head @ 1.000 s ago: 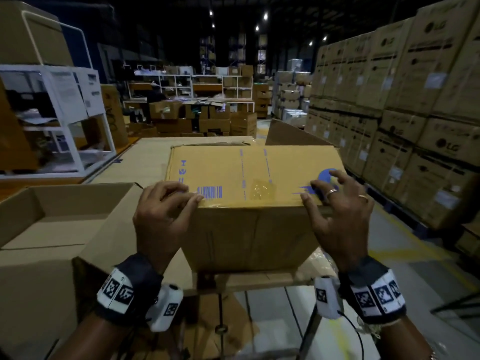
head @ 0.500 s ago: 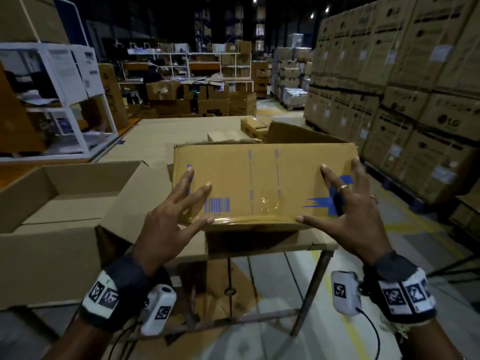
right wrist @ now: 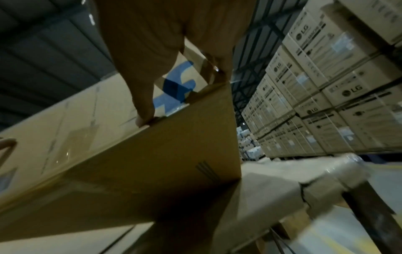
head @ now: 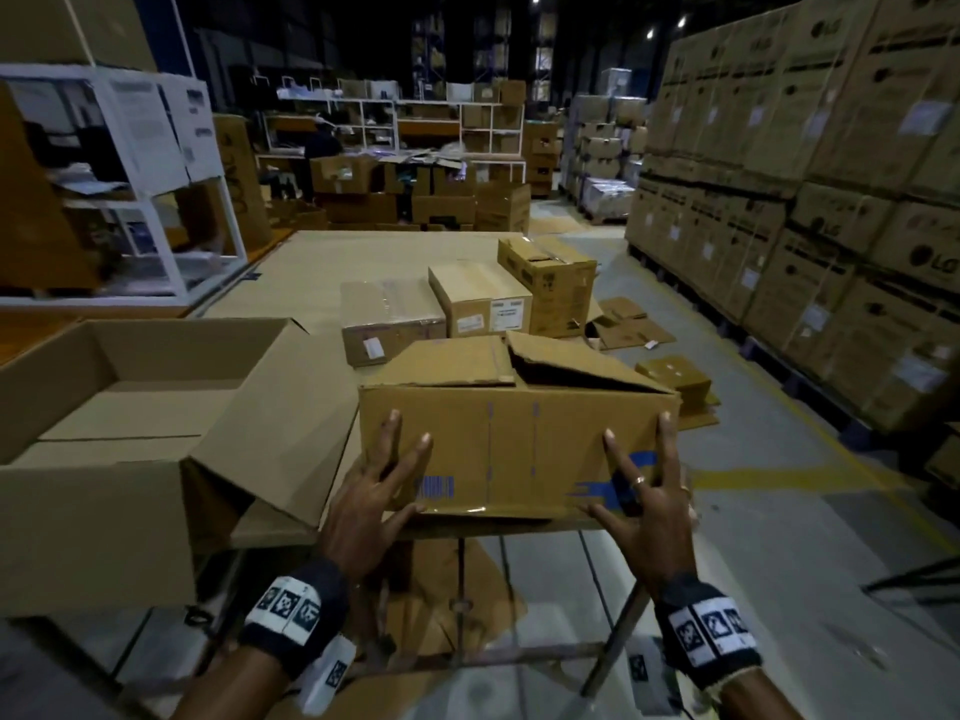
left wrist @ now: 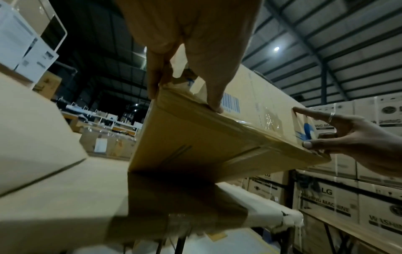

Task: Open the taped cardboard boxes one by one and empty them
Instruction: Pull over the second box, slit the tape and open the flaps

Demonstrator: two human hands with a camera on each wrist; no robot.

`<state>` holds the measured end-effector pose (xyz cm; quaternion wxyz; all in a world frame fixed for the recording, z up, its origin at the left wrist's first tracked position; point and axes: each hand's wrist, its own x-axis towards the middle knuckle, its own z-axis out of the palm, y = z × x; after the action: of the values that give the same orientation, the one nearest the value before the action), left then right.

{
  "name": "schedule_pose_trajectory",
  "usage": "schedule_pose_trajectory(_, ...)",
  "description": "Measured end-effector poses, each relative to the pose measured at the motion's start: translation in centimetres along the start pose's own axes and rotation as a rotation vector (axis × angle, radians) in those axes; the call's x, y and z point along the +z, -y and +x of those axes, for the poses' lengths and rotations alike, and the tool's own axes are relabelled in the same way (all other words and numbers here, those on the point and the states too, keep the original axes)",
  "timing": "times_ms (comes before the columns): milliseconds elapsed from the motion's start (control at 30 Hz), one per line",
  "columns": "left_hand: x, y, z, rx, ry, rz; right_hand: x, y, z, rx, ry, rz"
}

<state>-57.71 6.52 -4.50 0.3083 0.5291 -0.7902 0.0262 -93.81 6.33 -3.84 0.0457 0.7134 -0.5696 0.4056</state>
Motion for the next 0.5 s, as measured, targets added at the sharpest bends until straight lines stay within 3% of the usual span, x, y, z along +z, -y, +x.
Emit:
schedule_pose_trajectory(333,7.3,2.6,-2.1,-0.082,0.086,0.039,7.5,-4.2,-3.3,0.117,-0.004,-0.098)
schedule_pose_trajectory(500,9.7,3.7,-3.9,-0.1,0.184,0.028,9.2,-5.3,-4.9,0.024,-0.034,-0.025)
